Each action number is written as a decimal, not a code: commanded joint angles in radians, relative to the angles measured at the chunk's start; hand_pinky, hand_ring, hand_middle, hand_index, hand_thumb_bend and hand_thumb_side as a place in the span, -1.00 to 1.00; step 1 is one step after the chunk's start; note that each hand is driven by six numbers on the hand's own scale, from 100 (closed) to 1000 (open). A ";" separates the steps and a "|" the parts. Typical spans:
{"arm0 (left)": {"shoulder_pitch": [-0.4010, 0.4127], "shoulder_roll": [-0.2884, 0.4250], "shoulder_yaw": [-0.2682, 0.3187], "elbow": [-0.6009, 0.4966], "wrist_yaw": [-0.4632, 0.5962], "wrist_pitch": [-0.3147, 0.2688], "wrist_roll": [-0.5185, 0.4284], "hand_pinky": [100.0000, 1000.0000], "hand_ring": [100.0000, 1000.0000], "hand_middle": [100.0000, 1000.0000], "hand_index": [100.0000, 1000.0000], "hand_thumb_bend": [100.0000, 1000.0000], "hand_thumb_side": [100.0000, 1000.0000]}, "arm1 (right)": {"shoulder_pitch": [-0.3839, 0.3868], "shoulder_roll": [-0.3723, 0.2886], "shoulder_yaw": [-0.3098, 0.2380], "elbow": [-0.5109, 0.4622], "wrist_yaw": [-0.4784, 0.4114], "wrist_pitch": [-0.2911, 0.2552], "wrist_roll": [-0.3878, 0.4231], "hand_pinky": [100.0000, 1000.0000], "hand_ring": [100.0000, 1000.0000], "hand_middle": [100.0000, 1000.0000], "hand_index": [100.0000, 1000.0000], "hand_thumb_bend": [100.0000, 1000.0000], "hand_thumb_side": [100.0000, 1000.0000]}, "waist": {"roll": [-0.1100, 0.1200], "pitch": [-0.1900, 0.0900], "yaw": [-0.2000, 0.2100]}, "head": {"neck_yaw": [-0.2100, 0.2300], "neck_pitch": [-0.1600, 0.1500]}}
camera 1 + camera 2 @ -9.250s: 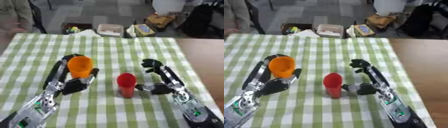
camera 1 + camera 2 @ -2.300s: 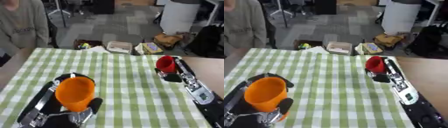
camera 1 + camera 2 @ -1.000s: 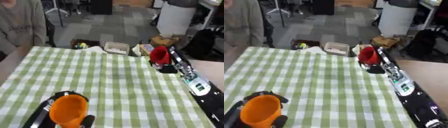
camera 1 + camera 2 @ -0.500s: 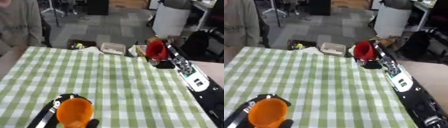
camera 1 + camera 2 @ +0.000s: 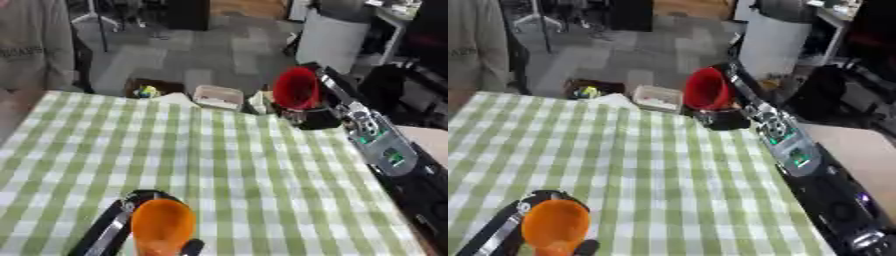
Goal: Pour the contents of one cup into another cup.
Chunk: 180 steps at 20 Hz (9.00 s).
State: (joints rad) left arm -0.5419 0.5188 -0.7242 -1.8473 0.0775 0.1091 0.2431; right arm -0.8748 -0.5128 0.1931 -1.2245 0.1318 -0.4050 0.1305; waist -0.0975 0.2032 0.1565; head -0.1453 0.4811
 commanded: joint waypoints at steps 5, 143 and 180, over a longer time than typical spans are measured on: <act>-0.050 -0.018 0.001 0.048 -0.028 -0.017 0.024 -0.27 0.30 -0.41 -0.11 -1.00 -0.85 | -0.035 0.002 0.028 -0.077 -0.053 0.010 0.048 -0.16 -0.31 -0.24 -0.22 -0.66 -1.00 | 0.000 -0.020 -0.012 | 0.008 -0.013; 0.052 -0.012 0.136 0.264 -0.157 -0.085 0.483 -0.04 0.49 -0.26 0.03 0.16 -0.44 | -0.053 0.152 0.144 -0.346 0.685 -0.223 -0.161 0.51 -0.27 -0.44 -0.14 -0.68 -1.00 | 0.001 -0.008 -0.030 | 0.062 -0.027; 0.131 0.071 0.219 -0.104 0.027 -0.022 0.377 0.22 1.00 0.46 0.61 0.74 0.29 | 0.177 0.137 0.095 -0.079 -0.025 0.096 0.061 -0.54 -0.50 -0.67 -0.27 -0.69 -1.00 | 0.064 0.004 -0.005 | 0.051 -0.026</act>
State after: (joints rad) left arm -0.3953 0.5626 -0.5214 -1.9181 0.0974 0.0757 0.6269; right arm -0.6784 -0.3753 0.2839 -1.3426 0.1087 -0.3070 0.1710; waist -0.0365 0.2216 0.1518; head -0.0872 0.4636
